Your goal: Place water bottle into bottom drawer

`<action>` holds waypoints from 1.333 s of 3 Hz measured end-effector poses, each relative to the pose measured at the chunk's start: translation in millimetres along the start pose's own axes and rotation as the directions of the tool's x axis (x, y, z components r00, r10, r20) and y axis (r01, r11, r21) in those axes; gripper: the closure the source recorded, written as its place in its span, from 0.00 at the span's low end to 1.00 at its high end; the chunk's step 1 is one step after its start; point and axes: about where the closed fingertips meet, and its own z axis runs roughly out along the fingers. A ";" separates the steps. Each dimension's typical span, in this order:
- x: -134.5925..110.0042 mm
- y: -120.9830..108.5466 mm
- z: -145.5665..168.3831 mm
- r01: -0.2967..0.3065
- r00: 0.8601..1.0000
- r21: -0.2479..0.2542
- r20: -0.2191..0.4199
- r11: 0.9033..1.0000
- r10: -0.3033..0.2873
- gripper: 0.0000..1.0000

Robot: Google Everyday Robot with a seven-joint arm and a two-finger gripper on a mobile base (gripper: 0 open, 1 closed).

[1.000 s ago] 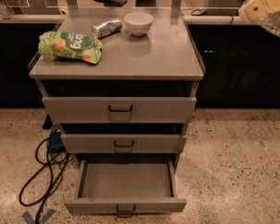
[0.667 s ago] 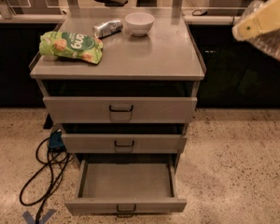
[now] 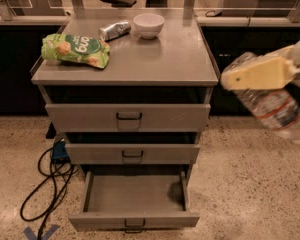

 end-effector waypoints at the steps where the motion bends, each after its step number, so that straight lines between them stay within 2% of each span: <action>1: 23.0 23.9 18.9 -0.066 0.998 -0.068 -0.012 0.996 0.065 1.00; 2: 23.2 23.4 18.6 -0.065 0.998 -0.067 -0.013 0.996 0.064 1.00; 3: 57.6 22.8 38.8 -0.099 0.995 -0.103 0.003 0.990 0.100 1.00; 4: 131.5 30.6 105.6 -0.161 0.986 -0.121 -0.066 0.979 0.154 1.00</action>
Offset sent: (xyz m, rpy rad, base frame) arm -0.0152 0.0214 -0.0268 0.0644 0.0649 0.0218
